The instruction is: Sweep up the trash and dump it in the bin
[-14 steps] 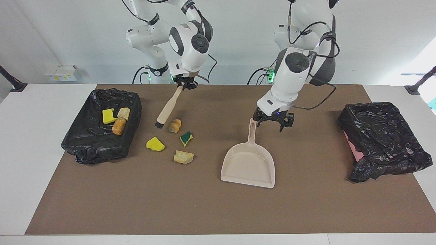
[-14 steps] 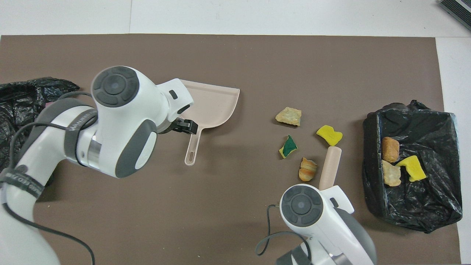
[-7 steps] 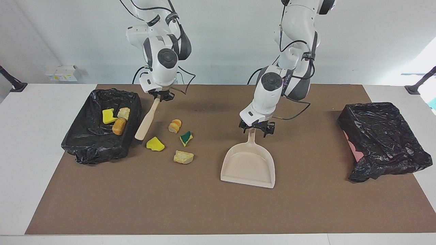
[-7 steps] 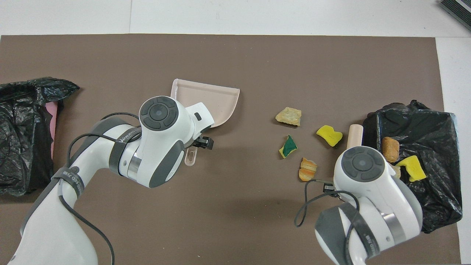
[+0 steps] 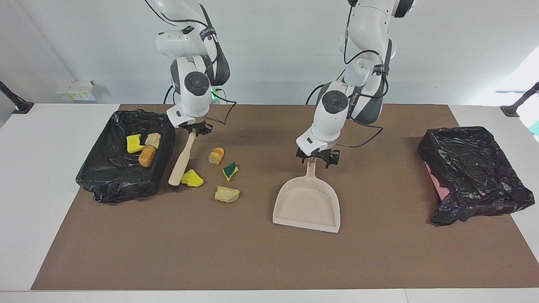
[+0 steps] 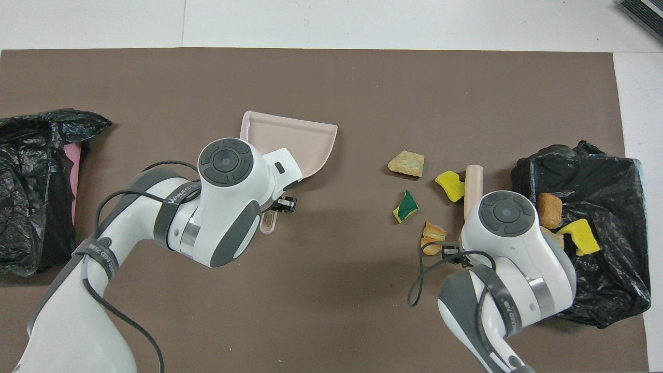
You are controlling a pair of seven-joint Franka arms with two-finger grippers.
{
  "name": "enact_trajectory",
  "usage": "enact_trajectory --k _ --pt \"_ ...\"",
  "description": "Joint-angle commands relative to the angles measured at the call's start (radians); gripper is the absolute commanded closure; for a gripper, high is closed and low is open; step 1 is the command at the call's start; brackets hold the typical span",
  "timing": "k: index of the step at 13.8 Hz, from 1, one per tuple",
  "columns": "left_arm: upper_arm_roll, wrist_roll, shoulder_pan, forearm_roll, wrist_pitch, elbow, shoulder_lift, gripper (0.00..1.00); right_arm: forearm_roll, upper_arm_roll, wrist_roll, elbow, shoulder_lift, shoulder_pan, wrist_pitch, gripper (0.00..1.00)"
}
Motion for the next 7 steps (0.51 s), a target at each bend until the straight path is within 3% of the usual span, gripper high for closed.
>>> enact_trajectory --k 1,7 --pt "0.018 0.004 -0.015 -0.002 -0.019 0.015 -0.021 1.00 0.056 0.006 -0.086 0.041 0.060 0.060 0.004 1.00" --pt "0.030 0.146 0.022 0.010 -0.177 0.095 -0.060 1.00 0.127 0.006 -0.138 0.176 0.123 0.163 -0.028 1.00"
